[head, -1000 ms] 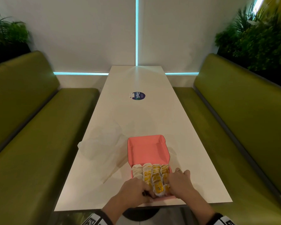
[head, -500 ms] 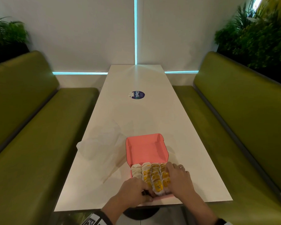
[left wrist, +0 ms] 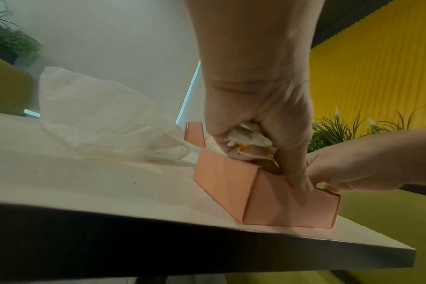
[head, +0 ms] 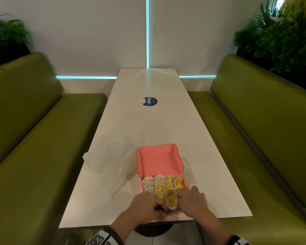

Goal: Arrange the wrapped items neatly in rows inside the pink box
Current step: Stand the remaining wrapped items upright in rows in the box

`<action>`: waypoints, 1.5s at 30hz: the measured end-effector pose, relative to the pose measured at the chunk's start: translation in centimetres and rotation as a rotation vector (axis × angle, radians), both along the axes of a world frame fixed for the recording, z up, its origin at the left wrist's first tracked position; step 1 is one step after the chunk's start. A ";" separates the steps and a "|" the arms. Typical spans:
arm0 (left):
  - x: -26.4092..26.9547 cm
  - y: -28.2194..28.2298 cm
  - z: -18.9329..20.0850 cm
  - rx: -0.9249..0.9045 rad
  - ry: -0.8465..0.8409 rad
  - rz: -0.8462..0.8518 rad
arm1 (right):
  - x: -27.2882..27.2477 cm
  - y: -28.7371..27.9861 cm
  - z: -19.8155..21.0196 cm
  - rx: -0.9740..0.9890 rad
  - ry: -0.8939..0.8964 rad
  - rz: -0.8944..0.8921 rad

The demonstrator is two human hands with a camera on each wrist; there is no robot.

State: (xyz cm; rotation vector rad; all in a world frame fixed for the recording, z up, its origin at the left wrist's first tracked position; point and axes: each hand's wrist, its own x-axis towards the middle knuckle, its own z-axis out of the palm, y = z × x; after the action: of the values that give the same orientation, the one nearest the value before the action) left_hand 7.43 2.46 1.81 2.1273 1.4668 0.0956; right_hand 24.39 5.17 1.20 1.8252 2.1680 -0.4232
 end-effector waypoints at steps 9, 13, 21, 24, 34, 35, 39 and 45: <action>-0.1 0.0 -0.5 0.025 -0.009 0.008 | 0.0 0.2 0.1 -0.059 -0.014 -0.034; -0.1 0.0 -0.4 0.020 0.004 -0.001 | 0.1 0.3 0.0 -0.099 0.001 -0.020; -0.3 0.3 -0.5 -0.019 0.002 -0.033 | 0.1 0.6 -1.0 -0.082 0.018 0.028; -0.6 0.7 -0.2 -0.078 -0.052 -0.014 | 0.4 0.5 -0.4 -0.068 0.051 0.063; -2.3 1.4 3.2 -0.241 -0.797 0.309 | 1.1 0.5 6.0 0.034 0.666 0.093; -2.3 1.3 3.3 -0.259 -0.838 0.311 | 0.7 0.5 6.4 0.026 0.777 0.071; -1.8 1.2 3.8 -0.343 -1.022 0.288 | -0.8 0.5 7.1 0.023 0.955 0.094; -1.9 1.1 4.1 -0.477 -1.236 0.278 | -2.0 0.6 6.7 0.111 0.933 0.176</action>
State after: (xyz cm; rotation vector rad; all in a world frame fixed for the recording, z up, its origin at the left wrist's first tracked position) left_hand 5.57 3.53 5.90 1.0388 0.8433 0.8819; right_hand 22.39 5.75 7.86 1.6316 2.9344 -1.3458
